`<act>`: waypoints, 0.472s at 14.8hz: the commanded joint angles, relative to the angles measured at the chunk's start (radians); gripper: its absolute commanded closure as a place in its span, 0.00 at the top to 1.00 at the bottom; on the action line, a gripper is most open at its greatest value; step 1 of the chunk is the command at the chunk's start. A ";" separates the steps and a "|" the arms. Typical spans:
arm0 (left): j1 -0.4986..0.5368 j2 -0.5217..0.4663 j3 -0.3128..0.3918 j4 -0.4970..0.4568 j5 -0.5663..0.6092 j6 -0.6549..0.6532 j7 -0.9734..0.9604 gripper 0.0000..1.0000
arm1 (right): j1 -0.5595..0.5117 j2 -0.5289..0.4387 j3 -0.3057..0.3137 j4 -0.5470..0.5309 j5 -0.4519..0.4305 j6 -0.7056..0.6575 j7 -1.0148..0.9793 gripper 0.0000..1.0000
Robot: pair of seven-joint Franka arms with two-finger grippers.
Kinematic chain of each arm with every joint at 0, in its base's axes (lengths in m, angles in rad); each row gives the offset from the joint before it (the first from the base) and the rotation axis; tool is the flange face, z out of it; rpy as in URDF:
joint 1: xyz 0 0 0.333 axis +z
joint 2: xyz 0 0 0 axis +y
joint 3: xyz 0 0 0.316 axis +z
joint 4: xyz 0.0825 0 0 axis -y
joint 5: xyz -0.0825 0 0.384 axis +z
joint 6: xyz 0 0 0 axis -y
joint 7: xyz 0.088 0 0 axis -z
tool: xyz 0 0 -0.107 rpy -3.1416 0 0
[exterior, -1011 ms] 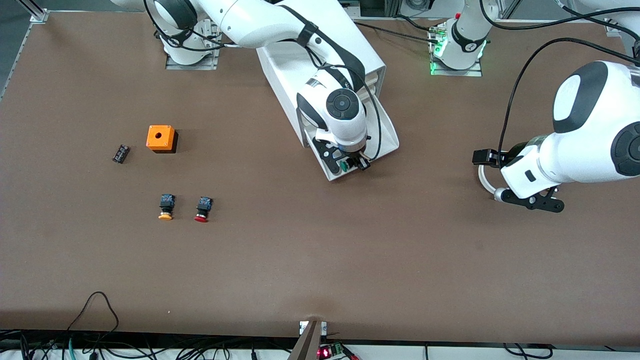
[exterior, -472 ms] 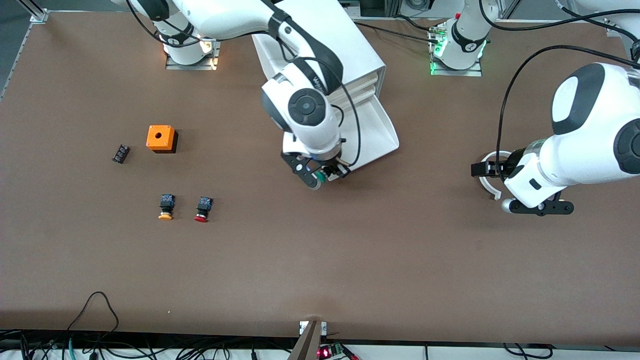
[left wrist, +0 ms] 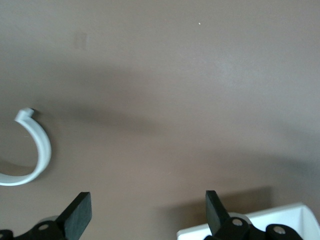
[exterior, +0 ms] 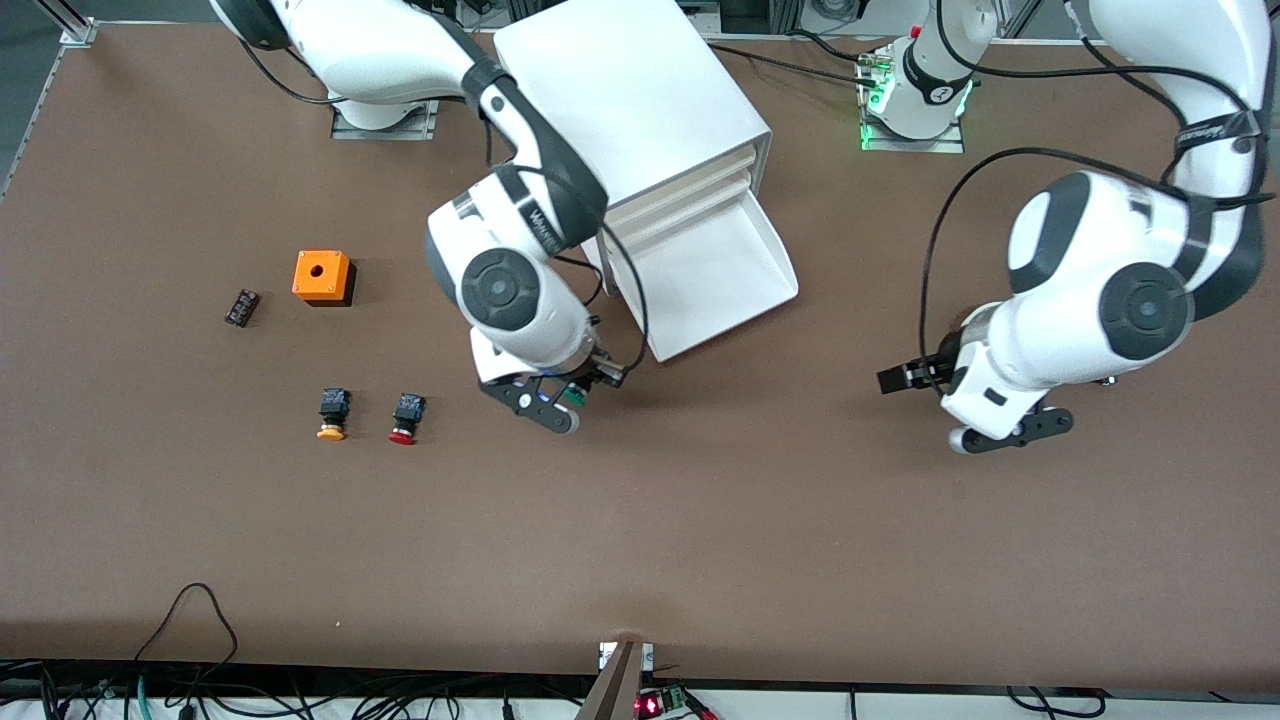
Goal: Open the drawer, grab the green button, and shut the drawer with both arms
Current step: 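Push the drawer shut with the left gripper while the right gripper carries the button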
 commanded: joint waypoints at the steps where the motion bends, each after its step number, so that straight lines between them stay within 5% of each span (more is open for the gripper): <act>1: -0.027 -0.022 -0.013 -0.119 -0.008 0.120 -0.121 1.00 | -0.044 -0.018 0.010 -0.044 0.019 -0.020 -0.182 0.00; 7: -0.122 -0.020 -0.011 -0.326 0.003 0.420 -0.310 1.00 | -0.094 -0.019 -0.051 -0.146 0.003 -0.012 -0.578 0.00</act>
